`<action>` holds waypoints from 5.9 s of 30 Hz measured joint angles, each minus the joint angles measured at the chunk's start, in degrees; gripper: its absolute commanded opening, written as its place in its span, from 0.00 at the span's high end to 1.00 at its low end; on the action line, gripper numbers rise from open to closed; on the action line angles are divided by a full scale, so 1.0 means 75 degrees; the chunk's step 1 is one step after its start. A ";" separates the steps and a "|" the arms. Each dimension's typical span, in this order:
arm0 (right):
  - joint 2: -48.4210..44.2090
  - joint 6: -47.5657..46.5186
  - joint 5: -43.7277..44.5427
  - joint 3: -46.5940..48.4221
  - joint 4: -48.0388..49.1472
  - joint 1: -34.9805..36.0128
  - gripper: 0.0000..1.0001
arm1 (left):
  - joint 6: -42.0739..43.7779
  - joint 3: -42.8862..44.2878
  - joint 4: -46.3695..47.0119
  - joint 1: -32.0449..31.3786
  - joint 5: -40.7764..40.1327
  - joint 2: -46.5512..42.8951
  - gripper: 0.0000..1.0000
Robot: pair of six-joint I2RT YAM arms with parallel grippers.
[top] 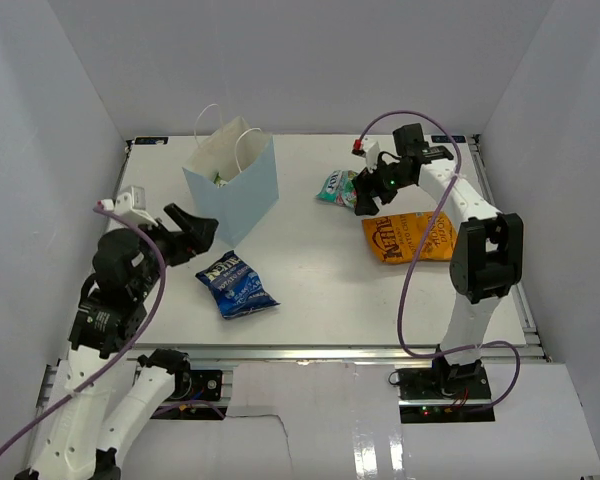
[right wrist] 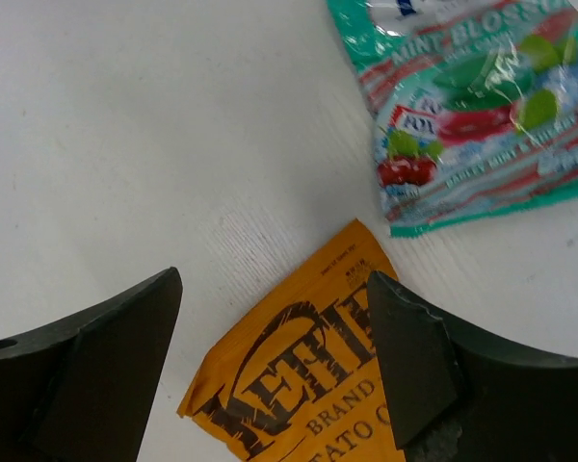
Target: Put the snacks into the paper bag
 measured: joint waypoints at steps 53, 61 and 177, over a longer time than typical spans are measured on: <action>-0.1851 0.2940 -0.1067 -0.3710 0.3089 0.3337 0.08 | -0.1078 -0.4508 0.1982 0.0458 0.0047 0.3107 0.69; -0.1851 0.1961 -0.2162 -0.3165 0.2168 0.3083 0.09 | -0.1020 -0.4482 0.1725 0.0458 0.0076 0.1734 0.89; 0.3124 0.5989 0.1737 0.1317 0.2355 -0.0487 0.35 | -0.2643 -0.3261 0.1358 0.0493 0.1282 -0.1343 0.02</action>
